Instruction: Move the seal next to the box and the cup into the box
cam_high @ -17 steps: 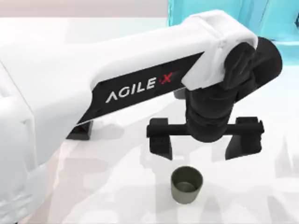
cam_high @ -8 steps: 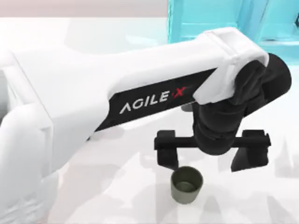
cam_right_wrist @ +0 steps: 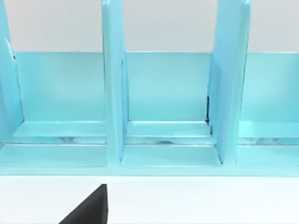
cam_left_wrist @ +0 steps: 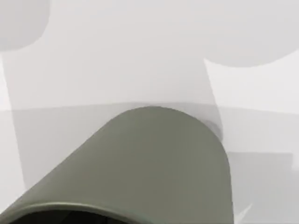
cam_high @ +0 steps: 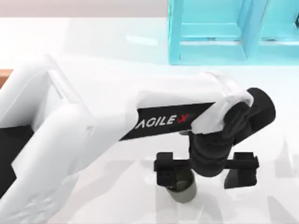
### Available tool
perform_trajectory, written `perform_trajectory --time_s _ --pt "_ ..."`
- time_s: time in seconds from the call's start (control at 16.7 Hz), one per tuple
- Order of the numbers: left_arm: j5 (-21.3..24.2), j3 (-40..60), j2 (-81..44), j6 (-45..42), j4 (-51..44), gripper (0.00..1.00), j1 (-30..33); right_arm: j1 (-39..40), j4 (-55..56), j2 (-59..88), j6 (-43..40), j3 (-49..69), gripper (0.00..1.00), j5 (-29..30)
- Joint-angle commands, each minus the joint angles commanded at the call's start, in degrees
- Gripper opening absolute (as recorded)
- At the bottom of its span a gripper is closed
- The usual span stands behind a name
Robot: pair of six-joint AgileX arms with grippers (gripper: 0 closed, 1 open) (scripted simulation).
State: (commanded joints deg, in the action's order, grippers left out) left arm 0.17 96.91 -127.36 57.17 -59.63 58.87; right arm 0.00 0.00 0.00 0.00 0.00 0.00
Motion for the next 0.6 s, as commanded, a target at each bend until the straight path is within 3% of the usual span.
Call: perform_trajectory --time_s 0.18,0.6 --pt "0.0 0.0 0.0 0.0 0.0 1.0 0.0 0.0 0.0 0.0 0.0 0.0 1.0 0.0" --pt "0.0 0.0 0.0 0.0 0.0 0.47 0.0 0.0 0.0 0.0 0.0 0.0 1.0 0.0"
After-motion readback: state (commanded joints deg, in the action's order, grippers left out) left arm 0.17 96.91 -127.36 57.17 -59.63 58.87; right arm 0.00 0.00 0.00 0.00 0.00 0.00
